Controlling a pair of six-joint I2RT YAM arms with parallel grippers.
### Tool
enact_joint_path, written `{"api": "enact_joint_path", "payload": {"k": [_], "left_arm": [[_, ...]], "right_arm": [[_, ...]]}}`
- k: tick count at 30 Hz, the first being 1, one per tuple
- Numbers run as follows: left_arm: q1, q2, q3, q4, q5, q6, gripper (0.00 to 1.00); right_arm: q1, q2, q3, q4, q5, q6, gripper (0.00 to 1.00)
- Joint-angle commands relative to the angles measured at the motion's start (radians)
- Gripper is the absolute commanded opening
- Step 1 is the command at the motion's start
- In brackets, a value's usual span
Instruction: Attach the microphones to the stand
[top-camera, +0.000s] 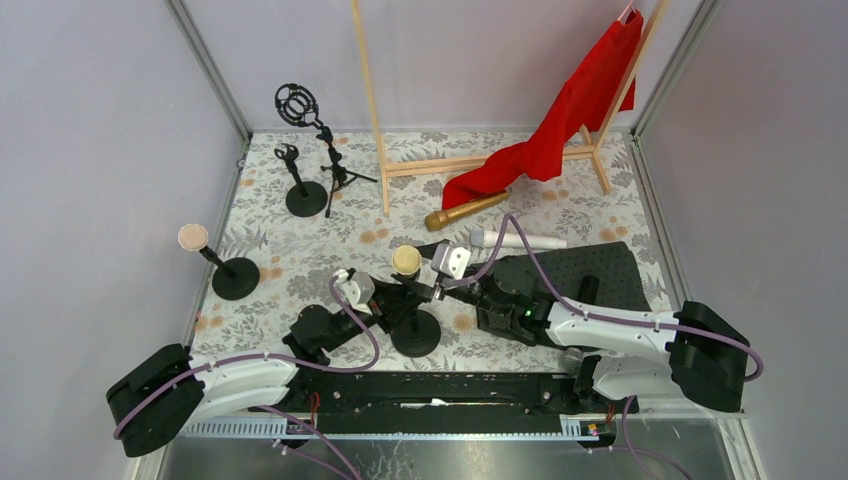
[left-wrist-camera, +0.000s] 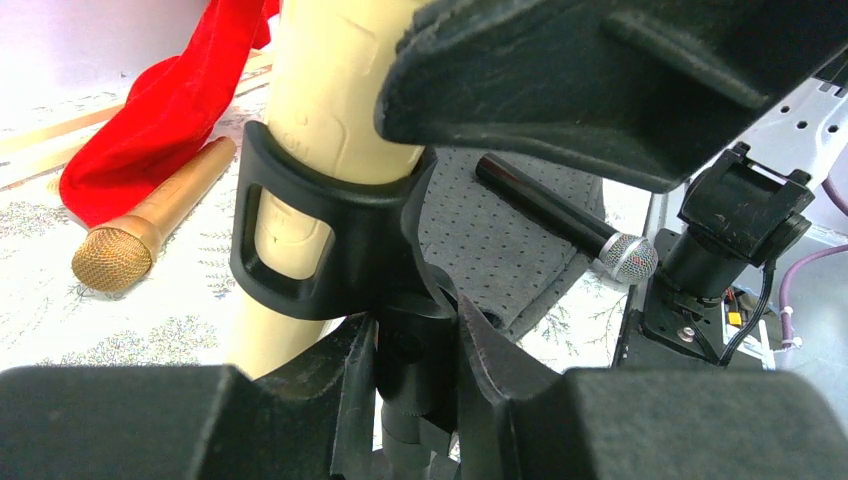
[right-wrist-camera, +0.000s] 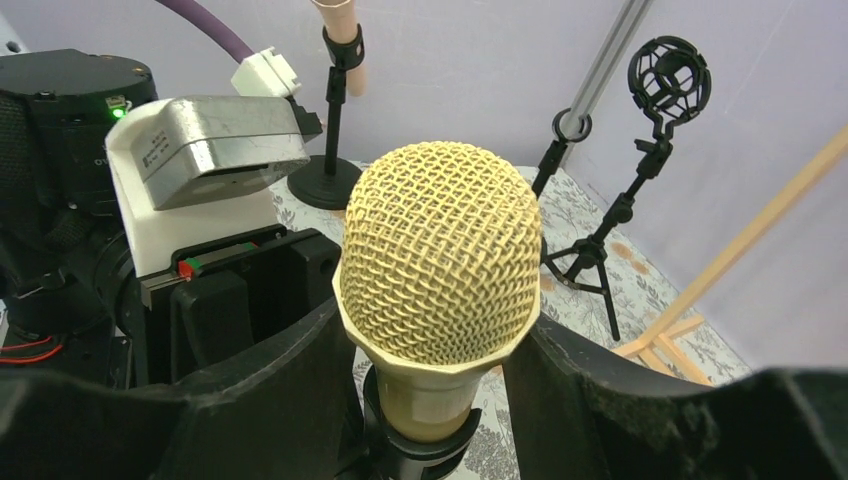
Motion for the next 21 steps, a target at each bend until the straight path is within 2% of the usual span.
{"api": "enact_joint_path", "payload": {"k": [1,7,12,15,21], "left_arm": [[0.012,0.010,-0.048,-0.069,-0.006,0.007,0.00],[0.013,0.012,-0.050,-0.068,-0.021,-0.009,0.00],[0.013,0.021,-0.052,-0.052,-0.044,-0.047,0.00],[0.012,0.026,-0.064,-0.016,-0.053,-0.074,0.00],[0.012,0.048,-0.075,0.026,-0.061,-0.096,0.00]], "right_arm": [[-0.002,0.007,0.043,0.087,-0.064,-0.034,0.58],[-0.002,-0.002,0.009,0.091,-0.126,-0.122,0.44],[-0.002,-0.014,-0.049,0.060,-0.201,-0.276,0.35],[-0.001,-0.020,-0.115,0.107,-0.243,-0.388,0.29],[-0.001,-0.049,-0.197,0.176,-0.247,-0.427,0.27]]}}
